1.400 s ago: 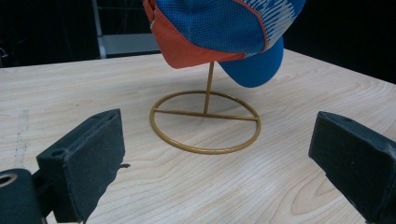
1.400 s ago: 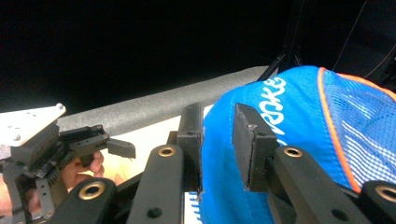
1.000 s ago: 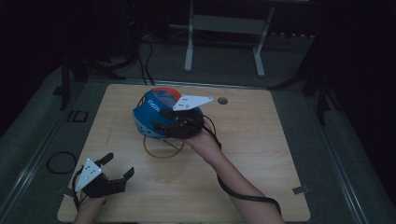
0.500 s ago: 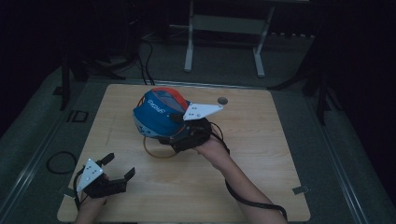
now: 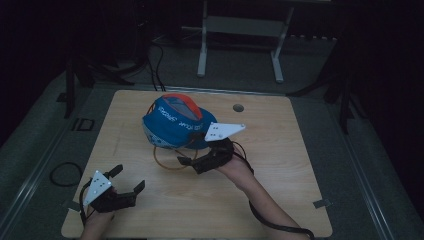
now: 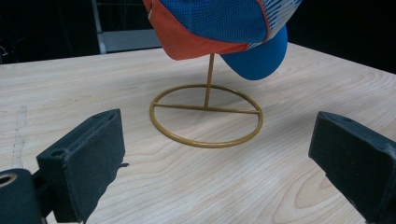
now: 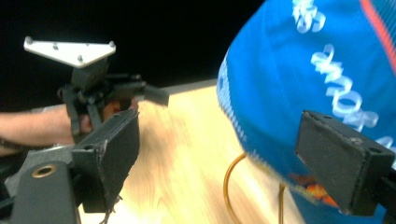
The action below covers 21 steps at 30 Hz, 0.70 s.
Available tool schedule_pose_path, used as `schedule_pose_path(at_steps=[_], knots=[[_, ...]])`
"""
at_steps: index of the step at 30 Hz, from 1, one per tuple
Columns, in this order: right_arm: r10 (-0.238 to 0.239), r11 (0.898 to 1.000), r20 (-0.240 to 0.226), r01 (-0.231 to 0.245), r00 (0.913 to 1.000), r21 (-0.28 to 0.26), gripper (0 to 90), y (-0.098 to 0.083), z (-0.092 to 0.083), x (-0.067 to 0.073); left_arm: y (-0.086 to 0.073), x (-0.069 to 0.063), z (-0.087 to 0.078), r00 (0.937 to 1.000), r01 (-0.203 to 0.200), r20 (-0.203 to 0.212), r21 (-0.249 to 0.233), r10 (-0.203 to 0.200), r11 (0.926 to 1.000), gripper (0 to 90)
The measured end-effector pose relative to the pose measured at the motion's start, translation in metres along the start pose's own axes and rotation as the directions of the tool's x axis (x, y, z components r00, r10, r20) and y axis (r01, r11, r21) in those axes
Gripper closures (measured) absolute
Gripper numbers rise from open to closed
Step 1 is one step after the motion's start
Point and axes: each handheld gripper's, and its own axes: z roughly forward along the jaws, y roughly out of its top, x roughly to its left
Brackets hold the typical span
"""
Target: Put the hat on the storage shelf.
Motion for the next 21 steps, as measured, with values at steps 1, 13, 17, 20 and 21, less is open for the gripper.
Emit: schedule_pose_path(at_steps=[1,13,17,20,21], knots=[[0.000,1.000,-0.003,0.000,1.0000,0.005,14.1,-0.004,0.000,0.000,0.000,0.000,0.000,1.0000,-0.001,0.002,0.001,0.001,1.0000,4.1],[-0.005,0.998,0.013,0.004,0.9999,0.070,14.3,-0.046,-0.003,0.001,-0.002,-0.001,0.002,0.9998,-0.015,0.009,0.022,0.015,0.9997,4.1],[0.001,0.997,0.001,-0.001,1.0000,0.079,14.3,-0.057,-0.005,0.000,-0.003,-0.001,0.003,0.9997,-0.020,0.011,0.028,0.020,0.9994,4.1],[0.012,0.996,-0.006,-0.012,0.9999,0.085,14.3,-0.070,-0.007,0.000,-0.003,-0.001,0.003,0.9998,-0.020,0.010,0.028,0.020,0.9994,4.1],[0.013,0.996,-0.003,-0.013,0.9999,0.093,14.4,-0.074,-0.007,0.000,-0.003,-0.001,0.003,0.9998,-0.019,0.012,0.027,0.018,0.9995,4.1]])
